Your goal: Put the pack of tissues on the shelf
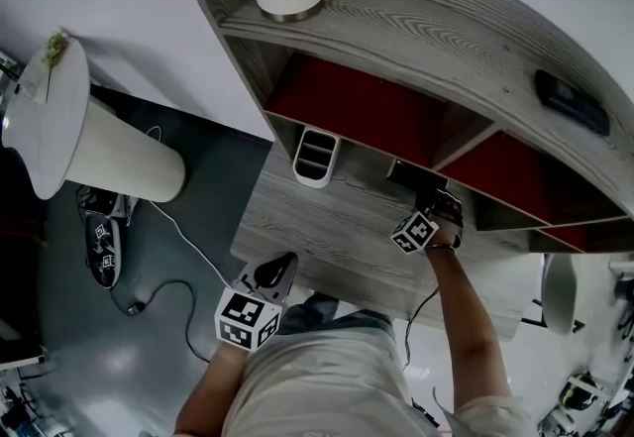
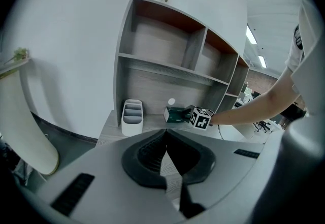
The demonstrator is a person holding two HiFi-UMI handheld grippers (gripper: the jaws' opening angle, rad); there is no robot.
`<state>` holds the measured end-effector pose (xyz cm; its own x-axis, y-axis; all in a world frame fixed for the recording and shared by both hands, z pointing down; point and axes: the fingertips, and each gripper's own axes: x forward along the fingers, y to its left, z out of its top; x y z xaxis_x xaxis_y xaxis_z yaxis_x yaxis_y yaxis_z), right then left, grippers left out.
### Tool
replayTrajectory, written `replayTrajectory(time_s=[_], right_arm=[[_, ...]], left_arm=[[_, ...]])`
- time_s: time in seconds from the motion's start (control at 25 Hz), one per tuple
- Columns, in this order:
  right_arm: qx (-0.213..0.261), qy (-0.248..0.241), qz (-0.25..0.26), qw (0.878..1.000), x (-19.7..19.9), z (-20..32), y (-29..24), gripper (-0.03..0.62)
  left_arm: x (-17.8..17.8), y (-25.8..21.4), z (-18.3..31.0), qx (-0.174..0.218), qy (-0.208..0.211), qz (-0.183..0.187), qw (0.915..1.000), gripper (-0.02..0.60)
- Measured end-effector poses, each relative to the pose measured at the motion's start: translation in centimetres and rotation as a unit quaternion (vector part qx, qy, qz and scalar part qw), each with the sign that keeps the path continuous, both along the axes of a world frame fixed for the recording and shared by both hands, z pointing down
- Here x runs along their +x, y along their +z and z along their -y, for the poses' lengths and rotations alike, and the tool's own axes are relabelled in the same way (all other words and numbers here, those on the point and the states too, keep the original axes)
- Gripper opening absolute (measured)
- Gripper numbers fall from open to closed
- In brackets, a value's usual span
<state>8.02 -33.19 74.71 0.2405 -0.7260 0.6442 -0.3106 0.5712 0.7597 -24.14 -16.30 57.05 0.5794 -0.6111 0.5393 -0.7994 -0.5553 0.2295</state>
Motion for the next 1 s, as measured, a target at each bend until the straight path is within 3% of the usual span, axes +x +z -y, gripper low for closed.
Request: replayTrajectory(time_s=[0.2,0.32,0.4,0.48,0.76,0.84,1.0], right_arm=[[-0.007,-0.009,0.001,1.0,0.1,0.3,0.0,0.178],[-0.003,-0.014,0.037,0.999,-0.4,0.2,-0.3,0.175],[-0.01,-0.004,0.068,0.998,-0.2,-0.2,-0.2,0.26],[-0.013,0.003,0.091,0.996,-0.2,-1.0,-0.5,0.265],[0.02,-0.007,0.178,0.984,-1.3,-4.9,-5.5,0.072],[0.024,0.004,0.224,0.974,-1.3,-6.5,-7.2,0.033],[0.034,0.038,0.324,0.945,-0.7,-9.4,-11.0,0.026]], left_arm=[[0.0,-0.2,-0.4,0.002,-0.015,0.006,0.9999,0.015],[0.6,-0.4,-0.5,0.005,-0.021,0.008,0.9997,0.015],[1.3,-0.7,-0.5,0.008,-0.021,0.008,0.9997,0.015],[2.2,-0.9,-0.7,0.01,-0.019,0.006,0.9998,0.015],[6.5,-1.9,-0.6,0.019,-0.003,-0.007,0.9998,0.015],[8.1,-2.4,-0.7,0.023,0.006,-0.013,0.9996,0.015],[11.1,-3.5,-0.6,0.034,0.019,-0.024,0.9989,0.015]])
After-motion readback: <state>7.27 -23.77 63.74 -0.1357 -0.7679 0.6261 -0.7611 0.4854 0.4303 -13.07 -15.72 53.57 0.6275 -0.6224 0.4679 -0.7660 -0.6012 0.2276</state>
